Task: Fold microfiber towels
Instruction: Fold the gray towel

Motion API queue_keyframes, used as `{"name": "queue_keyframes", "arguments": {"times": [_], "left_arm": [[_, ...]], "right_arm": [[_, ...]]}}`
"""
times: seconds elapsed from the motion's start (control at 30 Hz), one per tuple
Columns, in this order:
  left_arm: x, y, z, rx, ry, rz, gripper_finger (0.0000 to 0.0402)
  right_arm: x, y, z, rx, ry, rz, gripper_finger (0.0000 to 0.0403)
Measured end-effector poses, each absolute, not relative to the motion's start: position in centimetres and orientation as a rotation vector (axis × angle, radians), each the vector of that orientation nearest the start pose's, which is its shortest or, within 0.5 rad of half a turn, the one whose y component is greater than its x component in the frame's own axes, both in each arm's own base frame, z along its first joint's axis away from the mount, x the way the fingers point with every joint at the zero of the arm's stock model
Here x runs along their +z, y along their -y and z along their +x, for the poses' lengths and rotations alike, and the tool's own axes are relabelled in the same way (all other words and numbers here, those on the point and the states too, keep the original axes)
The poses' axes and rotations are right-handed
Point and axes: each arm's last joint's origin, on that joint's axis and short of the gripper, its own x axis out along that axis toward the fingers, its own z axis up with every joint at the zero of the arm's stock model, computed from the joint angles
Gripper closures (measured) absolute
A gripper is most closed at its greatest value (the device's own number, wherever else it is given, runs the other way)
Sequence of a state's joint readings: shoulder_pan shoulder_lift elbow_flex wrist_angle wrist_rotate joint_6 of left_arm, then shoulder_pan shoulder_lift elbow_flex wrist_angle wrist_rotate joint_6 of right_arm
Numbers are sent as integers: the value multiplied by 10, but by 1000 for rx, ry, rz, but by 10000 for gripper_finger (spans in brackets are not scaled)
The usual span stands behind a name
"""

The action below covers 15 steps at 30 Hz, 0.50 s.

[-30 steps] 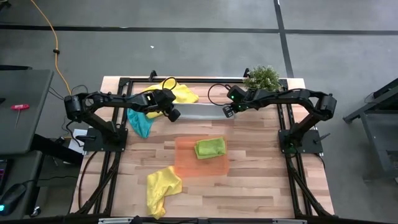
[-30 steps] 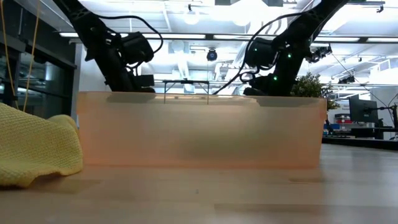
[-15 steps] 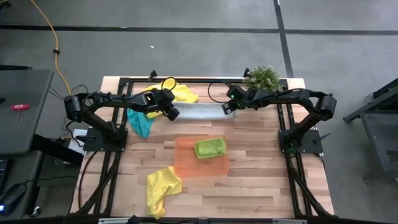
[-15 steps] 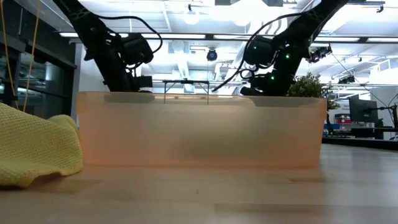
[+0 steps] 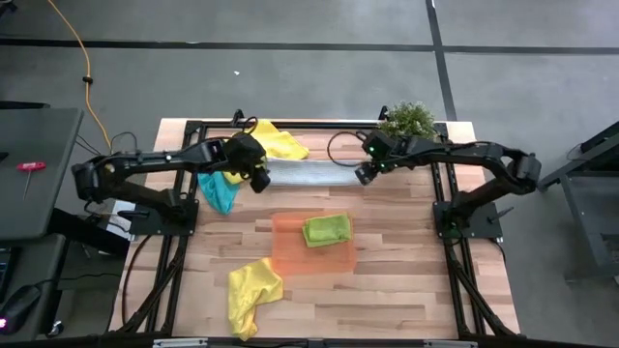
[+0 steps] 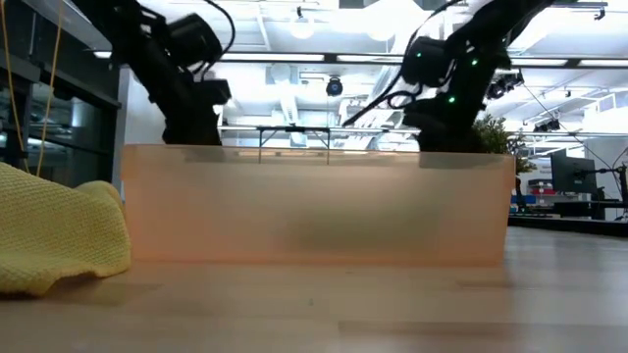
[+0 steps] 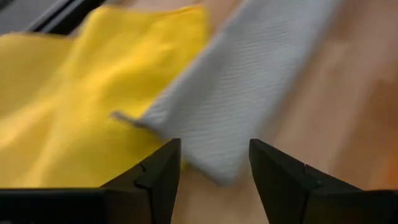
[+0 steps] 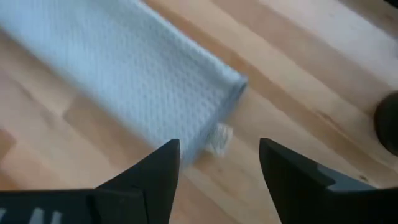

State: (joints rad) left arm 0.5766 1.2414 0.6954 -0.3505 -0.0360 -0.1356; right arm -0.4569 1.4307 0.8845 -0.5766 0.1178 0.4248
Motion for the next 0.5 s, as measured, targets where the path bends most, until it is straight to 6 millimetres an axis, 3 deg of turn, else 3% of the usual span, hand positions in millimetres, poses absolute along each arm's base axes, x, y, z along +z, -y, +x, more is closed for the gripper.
{"name": "queue_keyframes", "arguments": {"times": [0.17,0.33,0.5], "left_arm": [[198,-123,195,482,-743,-368,222],[184,-121,194,463,-682,-409,224],[180,-126,200,462,-643,-361,224]], "right_arm": [[197,109,219,-695,-981,622,190],[176,96,202,-666,-840,793,190],[161,90,198,-650,-676,924,190]]}}
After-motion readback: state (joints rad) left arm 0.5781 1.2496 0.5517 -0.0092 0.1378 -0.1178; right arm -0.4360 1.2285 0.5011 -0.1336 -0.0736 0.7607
